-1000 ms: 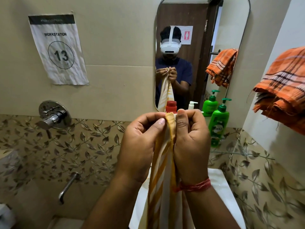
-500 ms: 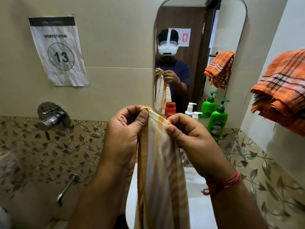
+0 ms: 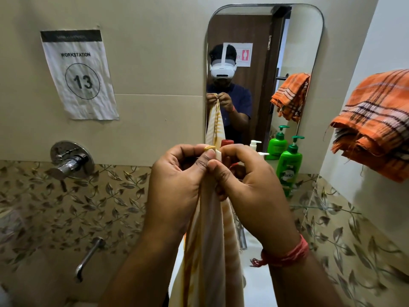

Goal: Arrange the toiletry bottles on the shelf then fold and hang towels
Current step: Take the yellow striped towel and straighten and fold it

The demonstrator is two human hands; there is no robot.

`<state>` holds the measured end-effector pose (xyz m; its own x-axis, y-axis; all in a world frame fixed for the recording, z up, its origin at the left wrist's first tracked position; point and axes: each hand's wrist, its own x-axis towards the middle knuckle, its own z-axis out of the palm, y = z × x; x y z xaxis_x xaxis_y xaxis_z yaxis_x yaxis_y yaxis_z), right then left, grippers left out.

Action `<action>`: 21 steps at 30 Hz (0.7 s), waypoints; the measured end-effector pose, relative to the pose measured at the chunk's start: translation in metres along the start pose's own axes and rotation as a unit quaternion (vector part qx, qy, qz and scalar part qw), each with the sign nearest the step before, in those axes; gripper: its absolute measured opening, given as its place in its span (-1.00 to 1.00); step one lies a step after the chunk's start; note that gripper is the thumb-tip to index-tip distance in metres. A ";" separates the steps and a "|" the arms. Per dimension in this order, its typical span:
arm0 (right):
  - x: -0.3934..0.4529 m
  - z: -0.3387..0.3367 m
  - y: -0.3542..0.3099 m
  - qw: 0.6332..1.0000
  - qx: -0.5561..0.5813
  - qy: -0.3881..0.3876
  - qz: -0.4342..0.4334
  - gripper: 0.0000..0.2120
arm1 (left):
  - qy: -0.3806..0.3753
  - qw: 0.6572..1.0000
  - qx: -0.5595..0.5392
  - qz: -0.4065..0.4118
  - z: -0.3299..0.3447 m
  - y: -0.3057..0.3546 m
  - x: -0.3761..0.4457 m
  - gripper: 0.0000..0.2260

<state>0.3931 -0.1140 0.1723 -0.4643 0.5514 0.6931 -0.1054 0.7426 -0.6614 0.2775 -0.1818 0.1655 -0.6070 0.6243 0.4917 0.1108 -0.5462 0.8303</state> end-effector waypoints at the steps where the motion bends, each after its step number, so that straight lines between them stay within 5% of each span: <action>1: 0.000 0.000 0.000 1.000 0.004 0.007 -0.002 -0.82 | -0.005 1.000 -0.015 -0.013 0.001 0.000 -0.001 -0.83; 12: -0.006 -0.005 0.002 0.980 0.178 0.092 0.019 -0.91 | -0.053 0.991 -0.112 -0.051 0.008 0.005 -0.009 -0.77; 21: -0.008 -0.008 0.000 0.993 -0.002 0.107 -0.053 -0.88 | -0.028 0.999 -0.035 0.001 0.014 0.000 -0.017 -0.76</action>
<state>0.4035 -0.1156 0.1693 -0.2541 0.5373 0.8042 -0.1394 0.8025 -0.5802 0.2984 -0.1849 0.1611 -0.5614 0.6523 0.5093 0.0559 -0.5841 0.8097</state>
